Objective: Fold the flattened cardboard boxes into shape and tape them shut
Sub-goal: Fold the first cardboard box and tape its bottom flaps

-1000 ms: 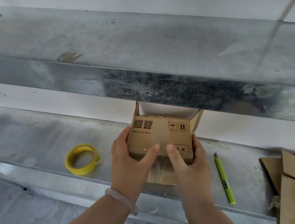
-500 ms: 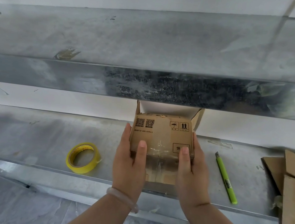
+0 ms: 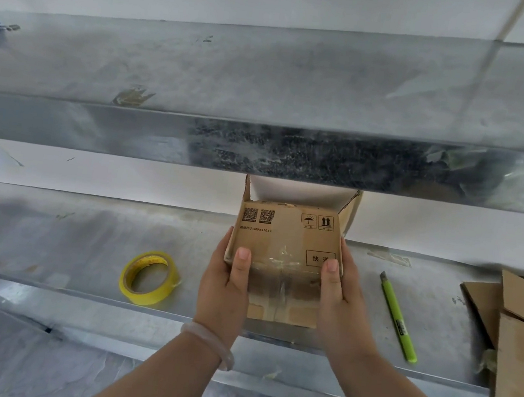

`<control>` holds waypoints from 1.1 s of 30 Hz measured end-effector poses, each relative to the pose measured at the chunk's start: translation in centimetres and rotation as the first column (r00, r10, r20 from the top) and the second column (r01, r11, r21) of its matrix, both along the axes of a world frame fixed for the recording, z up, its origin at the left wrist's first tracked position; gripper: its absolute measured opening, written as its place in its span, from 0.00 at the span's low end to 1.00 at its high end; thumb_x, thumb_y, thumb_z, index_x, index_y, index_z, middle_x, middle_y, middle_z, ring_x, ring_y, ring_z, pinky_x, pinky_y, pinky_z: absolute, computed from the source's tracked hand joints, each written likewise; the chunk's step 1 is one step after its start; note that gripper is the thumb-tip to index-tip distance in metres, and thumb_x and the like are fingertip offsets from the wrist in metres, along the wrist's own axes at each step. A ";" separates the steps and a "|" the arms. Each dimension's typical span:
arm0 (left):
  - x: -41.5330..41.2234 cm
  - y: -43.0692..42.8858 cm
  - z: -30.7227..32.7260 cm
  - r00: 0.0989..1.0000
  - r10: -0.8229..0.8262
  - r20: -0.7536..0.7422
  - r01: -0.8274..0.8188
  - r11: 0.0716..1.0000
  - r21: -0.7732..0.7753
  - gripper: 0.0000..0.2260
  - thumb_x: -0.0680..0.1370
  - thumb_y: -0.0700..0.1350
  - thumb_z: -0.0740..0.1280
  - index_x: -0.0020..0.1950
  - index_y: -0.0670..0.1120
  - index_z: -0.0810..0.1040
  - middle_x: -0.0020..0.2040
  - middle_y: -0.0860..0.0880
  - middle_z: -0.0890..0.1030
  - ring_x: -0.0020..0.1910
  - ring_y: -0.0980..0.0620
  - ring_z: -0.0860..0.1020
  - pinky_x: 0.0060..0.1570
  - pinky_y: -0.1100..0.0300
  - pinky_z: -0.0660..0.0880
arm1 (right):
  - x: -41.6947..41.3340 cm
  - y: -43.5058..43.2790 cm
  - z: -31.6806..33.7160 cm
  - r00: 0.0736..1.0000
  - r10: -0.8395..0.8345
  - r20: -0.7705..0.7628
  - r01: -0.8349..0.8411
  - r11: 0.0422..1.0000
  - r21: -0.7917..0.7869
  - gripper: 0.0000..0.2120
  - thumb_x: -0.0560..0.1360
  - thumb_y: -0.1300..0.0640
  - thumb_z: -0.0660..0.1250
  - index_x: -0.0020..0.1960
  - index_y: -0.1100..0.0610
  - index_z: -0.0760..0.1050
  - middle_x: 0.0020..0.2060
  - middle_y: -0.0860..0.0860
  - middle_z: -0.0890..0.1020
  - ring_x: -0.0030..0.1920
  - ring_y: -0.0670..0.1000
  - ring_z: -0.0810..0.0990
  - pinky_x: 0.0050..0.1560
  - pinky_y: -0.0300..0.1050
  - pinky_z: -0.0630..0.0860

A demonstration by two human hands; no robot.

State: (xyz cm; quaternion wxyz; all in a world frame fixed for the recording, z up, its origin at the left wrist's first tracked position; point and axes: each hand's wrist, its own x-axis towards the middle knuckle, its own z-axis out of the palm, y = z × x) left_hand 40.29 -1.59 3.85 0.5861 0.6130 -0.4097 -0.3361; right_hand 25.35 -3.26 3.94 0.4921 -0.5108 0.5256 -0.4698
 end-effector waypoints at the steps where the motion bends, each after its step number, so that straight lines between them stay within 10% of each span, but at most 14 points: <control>1: 0.2 0.1 0.2 1.000 -0.030 0.009 0.030 0.999 0.012 0.27 0.76 0.58 0.61 0.73 0.48 0.67 0.59 0.60 0.78 0.57 0.68 0.76 0.52 0.74 0.71 | -0.1 0.0 0.4 1.000 -0.002 0.016 0.002 1.000 0.016 0.23 0.82 0.44 0.52 0.77 0.40 0.58 0.66 0.35 0.72 0.62 0.29 0.69 0.69 0.38 0.66; 9: 2.6 1.7 2.4 0.996 0.042 0.076 -0.044 0.999 0.024 0.28 0.75 0.45 0.70 0.73 0.52 0.65 0.57 0.61 0.77 0.50 0.74 0.75 0.46 0.77 0.71 | -2.3 1.5 2.7 0.983 0.159 0.088 -0.148 0.982 -0.120 0.26 0.73 0.45 0.63 0.70 0.41 0.65 0.62 0.31 0.75 0.64 0.32 0.72 0.64 0.34 0.70; 12: 3.4 2.0 3.2 0.990 0.138 0.033 -0.139 0.990 0.037 0.25 0.76 0.50 0.69 0.72 0.52 0.67 0.57 0.56 0.78 0.50 0.72 0.75 0.47 0.76 0.72 | -4.2 2.4 1.8 0.979 0.113 -0.172 -0.154 0.957 -0.245 0.25 0.75 0.37 0.64 0.71 0.38 0.64 0.69 0.32 0.69 0.70 0.35 0.66 0.65 0.29 0.64; 16: 3.8 2.5 3.3 0.947 0.234 -0.221 -0.209 0.969 0.130 0.19 0.77 0.57 0.66 0.66 0.52 0.74 0.54 0.53 0.80 0.56 0.53 0.78 0.54 0.48 0.78 | -6.6 3.2 -0.7 0.878 -0.025 -0.478 -0.184 0.904 -0.386 0.34 0.73 0.31 0.60 0.75 0.42 0.60 0.75 0.38 0.61 0.75 0.40 0.59 0.71 0.42 0.60; 24: 3.3 1.8 3.2 0.902 0.267 -0.338 -0.146 0.928 0.343 0.19 0.77 0.64 0.60 0.57 0.51 0.76 0.55 0.48 0.79 0.55 0.46 0.77 0.40 0.53 0.77 | -7.0 2.6 -0.6 0.714 0.044 -0.698 -0.490 0.744 -0.454 0.35 0.77 0.31 0.53 0.78 0.47 0.57 0.78 0.43 0.60 0.78 0.48 0.58 0.76 0.61 0.53; 33: 3.6 2.0 4.2 0.953 0.173 -0.248 -0.109 0.962 0.252 0.14 0.80 0.59 0.59 0.62 0.55 0.71 0.53 0.53 0.76 0.53 0.52 0.76 0.36 0.56 0.77 | -6.2 1.7 0.8 0.820 -0.081 -0.567 -0.320 0.757 -0.570 0.26 0.80 0.34 0.48 0.74 0.44 0.62 0.69 0.27 0.64 0.71 0.31 0.58 0.72 0.63 0.58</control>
